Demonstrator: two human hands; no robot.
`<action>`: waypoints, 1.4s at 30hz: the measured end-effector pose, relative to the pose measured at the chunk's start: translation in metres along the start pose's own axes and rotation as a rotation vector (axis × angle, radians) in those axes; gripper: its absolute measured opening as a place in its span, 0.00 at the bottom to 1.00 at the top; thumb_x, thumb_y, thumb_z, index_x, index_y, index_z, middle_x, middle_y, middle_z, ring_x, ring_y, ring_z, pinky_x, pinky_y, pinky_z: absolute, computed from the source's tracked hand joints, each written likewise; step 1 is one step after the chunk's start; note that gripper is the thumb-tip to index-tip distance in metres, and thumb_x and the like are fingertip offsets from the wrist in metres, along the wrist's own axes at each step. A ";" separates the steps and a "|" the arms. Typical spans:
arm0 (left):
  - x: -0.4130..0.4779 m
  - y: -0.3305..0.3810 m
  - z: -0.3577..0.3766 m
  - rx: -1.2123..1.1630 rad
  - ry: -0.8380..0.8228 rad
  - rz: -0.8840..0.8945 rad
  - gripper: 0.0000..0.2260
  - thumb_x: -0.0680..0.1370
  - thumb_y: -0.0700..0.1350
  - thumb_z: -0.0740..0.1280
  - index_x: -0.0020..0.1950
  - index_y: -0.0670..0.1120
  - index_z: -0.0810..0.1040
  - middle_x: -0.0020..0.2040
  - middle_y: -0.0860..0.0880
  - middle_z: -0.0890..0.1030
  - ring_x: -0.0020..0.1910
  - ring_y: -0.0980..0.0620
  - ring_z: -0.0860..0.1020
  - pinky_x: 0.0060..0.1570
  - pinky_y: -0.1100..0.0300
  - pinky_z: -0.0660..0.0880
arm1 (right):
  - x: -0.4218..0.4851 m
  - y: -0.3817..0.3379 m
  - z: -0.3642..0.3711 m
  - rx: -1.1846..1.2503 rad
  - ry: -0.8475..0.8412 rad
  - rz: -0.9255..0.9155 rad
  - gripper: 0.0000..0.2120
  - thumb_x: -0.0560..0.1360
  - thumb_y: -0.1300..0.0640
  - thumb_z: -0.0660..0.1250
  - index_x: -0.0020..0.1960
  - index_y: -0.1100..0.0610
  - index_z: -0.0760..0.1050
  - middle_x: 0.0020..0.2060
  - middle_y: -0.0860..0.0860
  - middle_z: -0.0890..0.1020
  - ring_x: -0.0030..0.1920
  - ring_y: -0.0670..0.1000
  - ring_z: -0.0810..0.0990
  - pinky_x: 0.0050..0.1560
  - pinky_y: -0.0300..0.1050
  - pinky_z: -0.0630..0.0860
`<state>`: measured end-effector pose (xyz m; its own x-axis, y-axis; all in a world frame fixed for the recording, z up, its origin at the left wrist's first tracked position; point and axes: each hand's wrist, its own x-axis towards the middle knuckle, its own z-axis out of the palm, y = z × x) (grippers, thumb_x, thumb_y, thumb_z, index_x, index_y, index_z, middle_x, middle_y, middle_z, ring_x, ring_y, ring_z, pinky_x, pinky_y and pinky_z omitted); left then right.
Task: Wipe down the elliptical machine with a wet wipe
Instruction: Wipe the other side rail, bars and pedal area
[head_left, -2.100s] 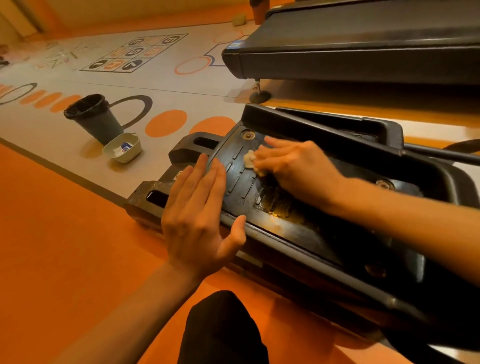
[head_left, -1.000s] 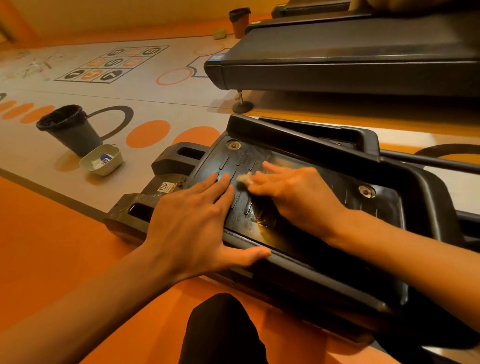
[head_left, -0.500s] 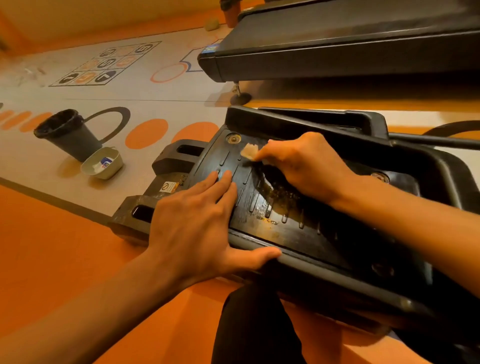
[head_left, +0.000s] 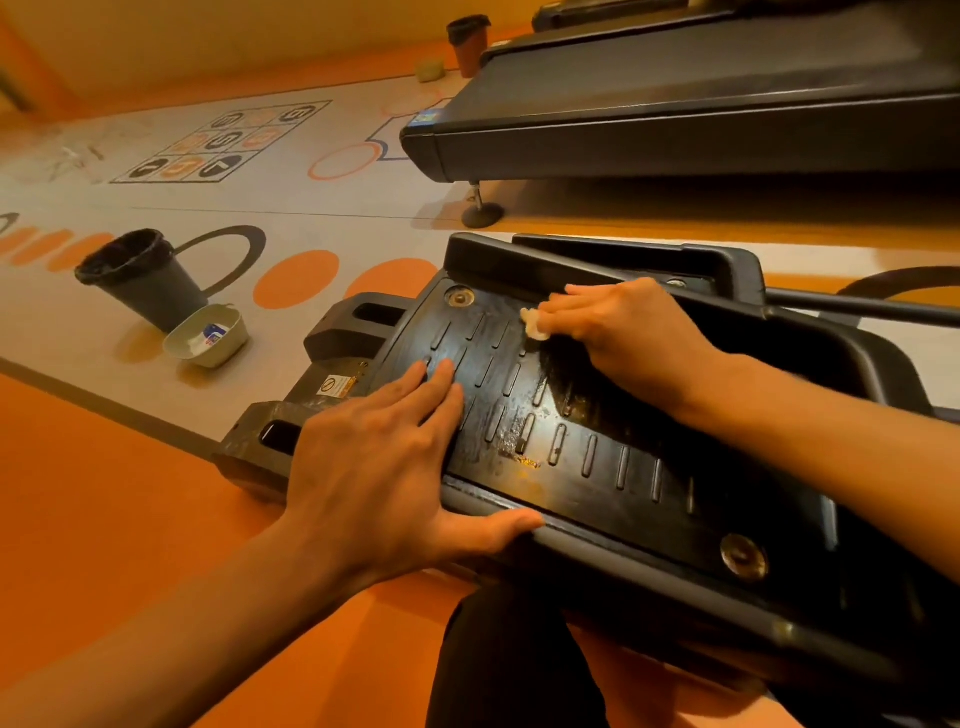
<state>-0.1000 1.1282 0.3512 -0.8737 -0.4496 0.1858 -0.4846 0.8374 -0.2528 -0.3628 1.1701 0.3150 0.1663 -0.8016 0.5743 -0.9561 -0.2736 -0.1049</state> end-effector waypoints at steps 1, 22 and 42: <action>0.000 0.000 0.001 0.000 0.004 0.001 0.52 0.74 0.81 0.43 0.65 0.41 0.83 0.68 0.42 0.81 0.66 0.43 0.81 0.55 0.49 0.80 | -0.009 -0.001 -0.001 0.002 0.012 0.039 0.16 0.74 0.72 0.70 0.57 0.58 0.85 0.50 0.56 0.88 0.51 0.59 0.87 0.58 0.62 0.82; -0.002 0.001 0.005 -0.018 0.110 0.027 0.51 0.75 0.80 0.43 0.61 0.40 0.85 0.65 0.42 0.83 0.63 0.42 0.83 0.52 0.50 0.81 | -0.030 -0.063 -0.007 0.318 -0.045 -0.028 0.08 0.78 0.57 0.68 0.49 0.58 0.87 0.48 0.56 0.88 0.49 0.58 0.88 0.43 0.58 0.85; -0.008 -0.012 0.019 -0.110 0.298 0.261 0.46 0.74 0.79 0.52 0.66 0.42 0.84 0.67 0.46 0.82 0.67 0.46 0.80 0.58 0.53 0.78 | -0.045 -0.043 -0.022 0.200 -0.280 -0.178 0.21 0.80 0.52 0.61 0.71 0.56 0.78 0.71 0.52 0.77 0.73 0.49 0.73 0.72 0.43 0.72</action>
<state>-0.0882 1.1158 0.3347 -0.9084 -0.1214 0.4001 -0.2270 0.9468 -0.2281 -0.3343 1.2291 0.3113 0.4111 -0.8390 0.3564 -0.8451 -0.4974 -0.1960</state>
